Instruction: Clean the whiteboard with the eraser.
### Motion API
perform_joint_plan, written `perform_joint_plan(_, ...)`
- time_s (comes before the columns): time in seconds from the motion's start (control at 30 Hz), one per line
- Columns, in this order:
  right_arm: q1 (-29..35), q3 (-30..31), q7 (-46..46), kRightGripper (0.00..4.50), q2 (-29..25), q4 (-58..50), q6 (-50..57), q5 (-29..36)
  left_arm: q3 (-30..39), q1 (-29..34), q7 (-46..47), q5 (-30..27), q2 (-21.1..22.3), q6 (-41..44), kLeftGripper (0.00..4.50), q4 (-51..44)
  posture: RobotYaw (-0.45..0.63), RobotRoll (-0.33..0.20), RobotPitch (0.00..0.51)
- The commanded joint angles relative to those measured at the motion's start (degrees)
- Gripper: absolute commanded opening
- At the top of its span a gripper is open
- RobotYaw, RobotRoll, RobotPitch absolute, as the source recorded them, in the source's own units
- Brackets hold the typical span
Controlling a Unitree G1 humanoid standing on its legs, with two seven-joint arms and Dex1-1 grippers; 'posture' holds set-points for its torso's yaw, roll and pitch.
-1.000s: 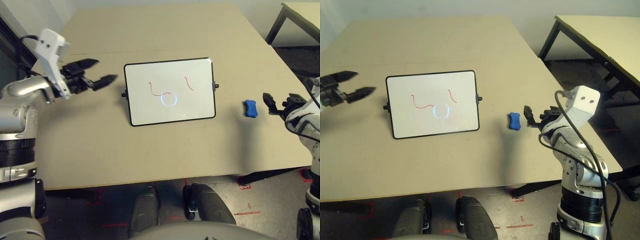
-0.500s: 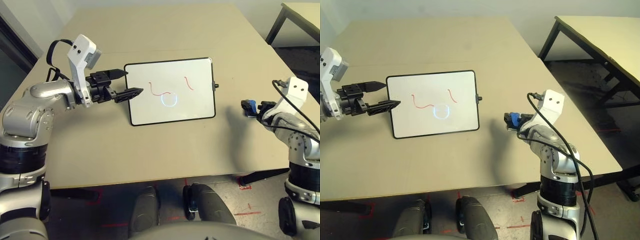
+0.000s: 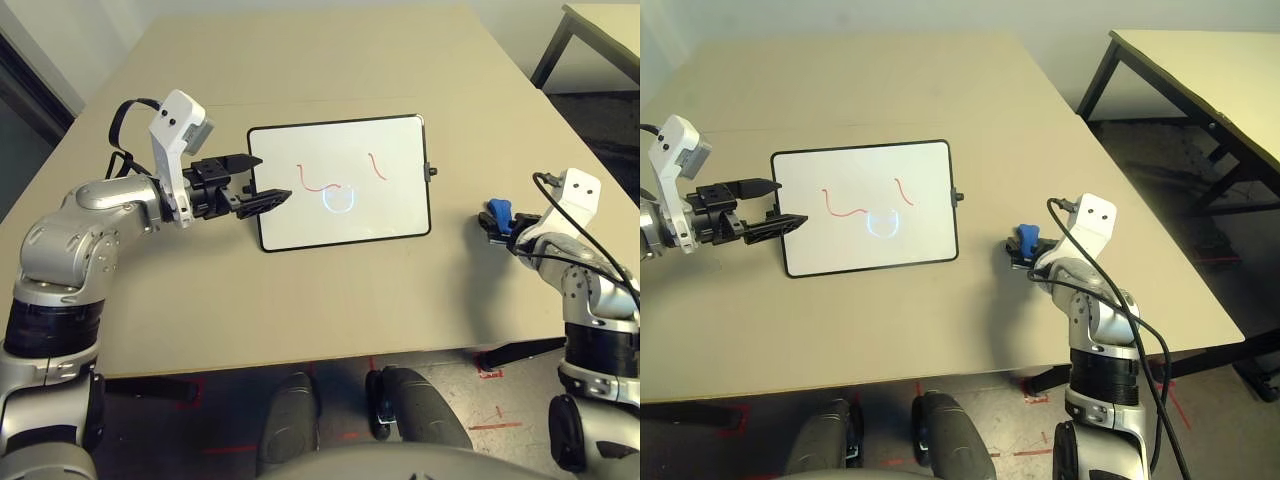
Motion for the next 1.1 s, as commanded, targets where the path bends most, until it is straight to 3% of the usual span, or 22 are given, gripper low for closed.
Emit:
perform_joint_plan(0.03, 0.1, -1.1, -0.6, 3.60, 0.4, 0.3, -0.1, -0.5, 0.0, 0.9, 0.2, 0.2, -0.1, 0.6, 4.50, -0.1, -0.09, 0.000, 0.125)
perform_joint_plan(0.27, 1.5, -3.7, -2.0, 1.29, 1.1, -5.2, 2.1, -0.2, 0.1, 1.4, 0.3, 0.1, 0.0, 0.7, 4.50, -0.2, -0.09, 0.000, 0.128)
perform_joint_plan(0.37, 1.7, -4.4, -2.5, 0.81, 1.4, -8.3, 2.8, 0.0, 0.0, 1.0, 0.3, 0.1, 0.0, 0.7, 4.50, 0.1, -0.10, 0.000, 0.127)
perform_joint_plan(0.7, -3.3, -3.3, -0.8, 0.78, 1.9, -12.0, 2.3, 1.0, -1.5, -0.7, -0.1, 0.7, -0.5, 0.4, 4.50, 1.4, -0.11, 0.000, 0.134)
perform_joint_plan(0.9, -14.2, 6.5, 10.9, 0.78, -0.6, -14.6, -0.1, 5.1, -2.1, -1.4, -0.2, 0.6, -0.6, 0.7, 4.50, 1.4, -0.11, 0.000, 0.133)
perform_joint_plan(1.1, -14.7, 17.8, 19.6, 0.78, -2.5, -11.2, -4.7, 3.7, -2.5, -1.8, -0.5, 0.9, -0.5, 0.6, 4.50, 1.6, -0.10, 0.000, 0.128)
